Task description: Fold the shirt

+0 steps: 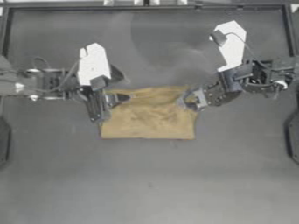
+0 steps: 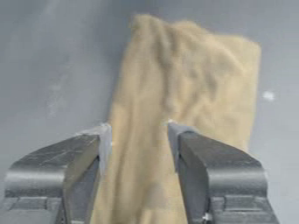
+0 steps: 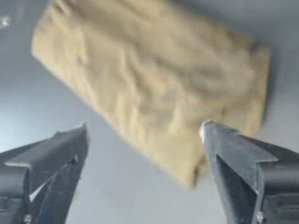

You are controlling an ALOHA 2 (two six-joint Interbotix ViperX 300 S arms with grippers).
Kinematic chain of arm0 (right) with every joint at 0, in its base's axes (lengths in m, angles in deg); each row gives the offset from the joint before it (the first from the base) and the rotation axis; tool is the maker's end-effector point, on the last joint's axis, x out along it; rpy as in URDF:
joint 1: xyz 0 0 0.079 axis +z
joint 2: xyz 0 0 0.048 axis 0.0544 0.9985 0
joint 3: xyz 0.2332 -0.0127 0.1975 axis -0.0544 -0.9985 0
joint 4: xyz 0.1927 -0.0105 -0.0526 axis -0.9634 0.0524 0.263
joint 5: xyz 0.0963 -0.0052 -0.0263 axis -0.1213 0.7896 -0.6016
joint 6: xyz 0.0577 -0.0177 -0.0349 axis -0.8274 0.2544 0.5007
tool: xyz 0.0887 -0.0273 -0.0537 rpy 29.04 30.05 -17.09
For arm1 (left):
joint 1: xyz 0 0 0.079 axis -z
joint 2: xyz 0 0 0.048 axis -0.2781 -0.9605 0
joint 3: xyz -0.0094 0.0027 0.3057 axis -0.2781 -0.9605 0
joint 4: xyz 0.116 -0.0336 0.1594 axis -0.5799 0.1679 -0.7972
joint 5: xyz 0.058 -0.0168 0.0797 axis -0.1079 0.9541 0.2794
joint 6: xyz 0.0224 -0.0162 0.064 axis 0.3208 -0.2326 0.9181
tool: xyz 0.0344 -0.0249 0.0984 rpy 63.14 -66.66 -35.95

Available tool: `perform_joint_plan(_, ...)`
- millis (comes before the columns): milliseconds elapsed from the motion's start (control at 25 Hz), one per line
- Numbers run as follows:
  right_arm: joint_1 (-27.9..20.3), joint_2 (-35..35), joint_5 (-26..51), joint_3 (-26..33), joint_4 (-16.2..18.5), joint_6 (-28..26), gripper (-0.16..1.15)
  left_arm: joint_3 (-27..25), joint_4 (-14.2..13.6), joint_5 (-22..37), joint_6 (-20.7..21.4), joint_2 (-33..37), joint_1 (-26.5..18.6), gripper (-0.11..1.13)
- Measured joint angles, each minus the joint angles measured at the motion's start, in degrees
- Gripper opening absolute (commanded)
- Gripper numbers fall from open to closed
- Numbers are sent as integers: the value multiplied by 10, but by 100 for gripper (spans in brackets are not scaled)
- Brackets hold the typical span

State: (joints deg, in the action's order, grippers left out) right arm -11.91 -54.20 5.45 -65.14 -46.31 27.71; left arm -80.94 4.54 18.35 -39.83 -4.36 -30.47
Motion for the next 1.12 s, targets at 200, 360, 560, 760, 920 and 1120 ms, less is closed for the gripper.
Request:
perform_joint_plan(200, -4, 4, 16, -18, -27, -47, 102, 0, -13, -27, 0, -23, 3, 80)
perform_joint_plan(360, -5, 30, -1, -33, -19, -93, 102, 4, -28, -49, 0, -41, 3, 80)
perform_joint_plan(560, -5, 54, -66, -50, 12, -149, 102, 12, -38, -57, 0, -71, 3, 79)
perform_joint_plan(760, -5, 69, -102, -74, 32, -184, 102, 14, -47, -60, 0, -76, 4, 79)
perform_joint_plan(920, -5, 78, -149, -91, 33, -192, 102, 15, -49, -61, 0, -77, 4, 79)
perform_joint_plan(1120, -2, 102, -214, -107, 23, -192, 102, 15, -49, -61, 1, -86, 4, 79)
